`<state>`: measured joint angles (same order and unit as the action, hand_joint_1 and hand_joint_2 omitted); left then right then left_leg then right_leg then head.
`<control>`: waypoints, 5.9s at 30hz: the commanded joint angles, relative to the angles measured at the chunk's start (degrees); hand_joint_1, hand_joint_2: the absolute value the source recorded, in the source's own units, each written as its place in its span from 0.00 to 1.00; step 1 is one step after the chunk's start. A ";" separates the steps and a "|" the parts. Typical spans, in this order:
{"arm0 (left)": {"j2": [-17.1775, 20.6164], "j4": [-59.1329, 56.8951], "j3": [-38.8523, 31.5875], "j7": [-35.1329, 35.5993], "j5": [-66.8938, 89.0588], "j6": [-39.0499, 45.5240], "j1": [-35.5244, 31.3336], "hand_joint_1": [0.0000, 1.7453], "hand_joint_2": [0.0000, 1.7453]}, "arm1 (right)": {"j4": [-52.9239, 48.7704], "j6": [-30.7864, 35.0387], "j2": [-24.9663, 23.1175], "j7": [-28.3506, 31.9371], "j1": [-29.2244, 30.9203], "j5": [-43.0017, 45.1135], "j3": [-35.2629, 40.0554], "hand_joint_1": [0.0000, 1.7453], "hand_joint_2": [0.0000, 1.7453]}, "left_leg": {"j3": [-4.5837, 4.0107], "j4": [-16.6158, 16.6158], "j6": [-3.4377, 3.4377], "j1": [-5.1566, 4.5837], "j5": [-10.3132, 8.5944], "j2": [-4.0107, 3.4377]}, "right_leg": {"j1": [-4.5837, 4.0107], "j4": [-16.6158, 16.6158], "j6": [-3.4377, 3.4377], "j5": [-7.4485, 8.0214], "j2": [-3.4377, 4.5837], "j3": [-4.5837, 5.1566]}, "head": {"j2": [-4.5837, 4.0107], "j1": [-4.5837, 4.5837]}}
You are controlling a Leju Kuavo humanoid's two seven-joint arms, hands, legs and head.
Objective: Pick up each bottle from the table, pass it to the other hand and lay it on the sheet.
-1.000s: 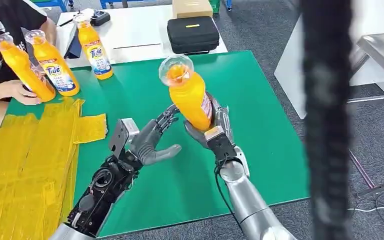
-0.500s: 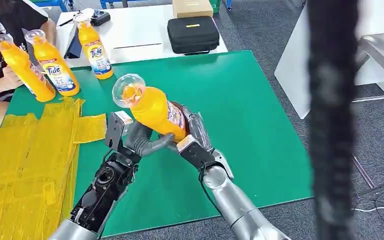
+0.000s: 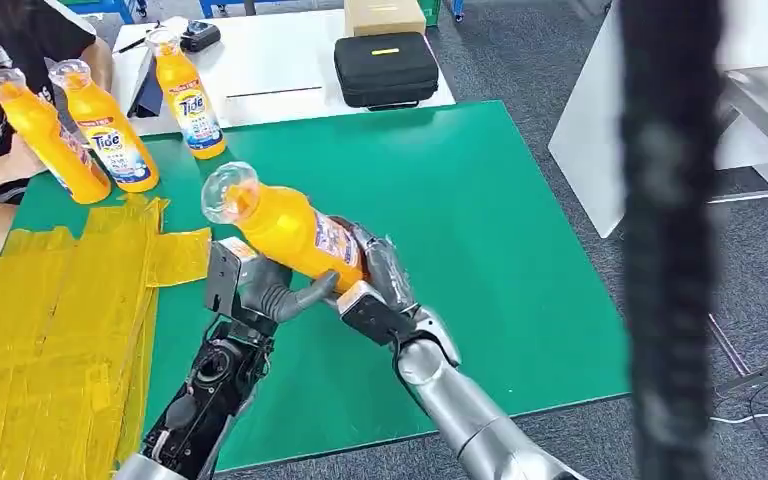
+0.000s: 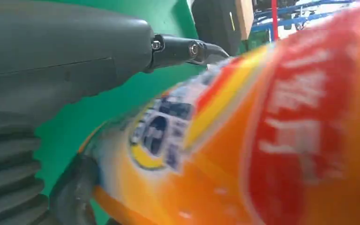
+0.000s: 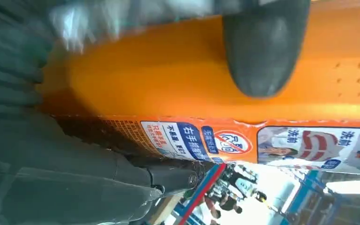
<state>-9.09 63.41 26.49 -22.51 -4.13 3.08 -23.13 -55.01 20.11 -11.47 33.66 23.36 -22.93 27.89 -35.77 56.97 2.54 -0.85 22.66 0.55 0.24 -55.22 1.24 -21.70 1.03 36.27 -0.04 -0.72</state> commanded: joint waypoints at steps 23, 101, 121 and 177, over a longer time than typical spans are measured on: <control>0.31 -0.87 -0.88 1.84 -8.84 -7.98 -2.94 0.00 1.00 | 7.82 1.13 0.89 0.53 1.62 -0.66 5.78 1.00 1.00 | 0.13 0.00 -0.11 0.04 0.06 0.02 | -0.04 0.02 -0.01 -0.06 -0.09 -0.15 | 0.00 0.04; 21.58 -29.00 -10.11 -0.06 81.73 26.69 -20.09 1.00 1.00 | -26.45 5.04 8.04 1.16 -16.20 0.46 -6.25 0.00 1.00 | 0.31 0.07 -0.37 0.14 0.07 0.00 | -0.11 -0.07 -0.19 -0.11 -0.19 -0.27 | 0.00 0.07; 23.42 -39.85 -8.28 4.93 86.11 20.69 -21.97 1.00 1.00 | -24.00 2.86 7.24 -0.83 -15.09 -0.89 -5.02 0.00 1.00 | 0.15 0.03 -0.34 0.11 0.01 -0.14 | -0.08 -0.05 -0.20 -0.02 -0.03 -0.10 | 0.00 0.07; 22.86 -4.16 -19.94 -17.49 43.76 -8.86 -12.80 0.00 1.00 | -24.93 1.88 6.52 -3.47 -16.79 -3.77 -7.89 0.00 1.00 | 0.16 0.12 -0.39 0.17 0.11 -0.07 | -0.12 -0.11 -0.20 -0.13 -0.11 -0.15 | 0.00 0.04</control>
<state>12.39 38.92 9.09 -35.65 50.24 2.86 -40.25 -81.44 22.40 -4.74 30.14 6.41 -26.56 22.47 -35.94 56.96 2.37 -0.78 22.50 0.54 0.22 -55.25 1.05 -21.58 1.00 36.48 -0.04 -0.68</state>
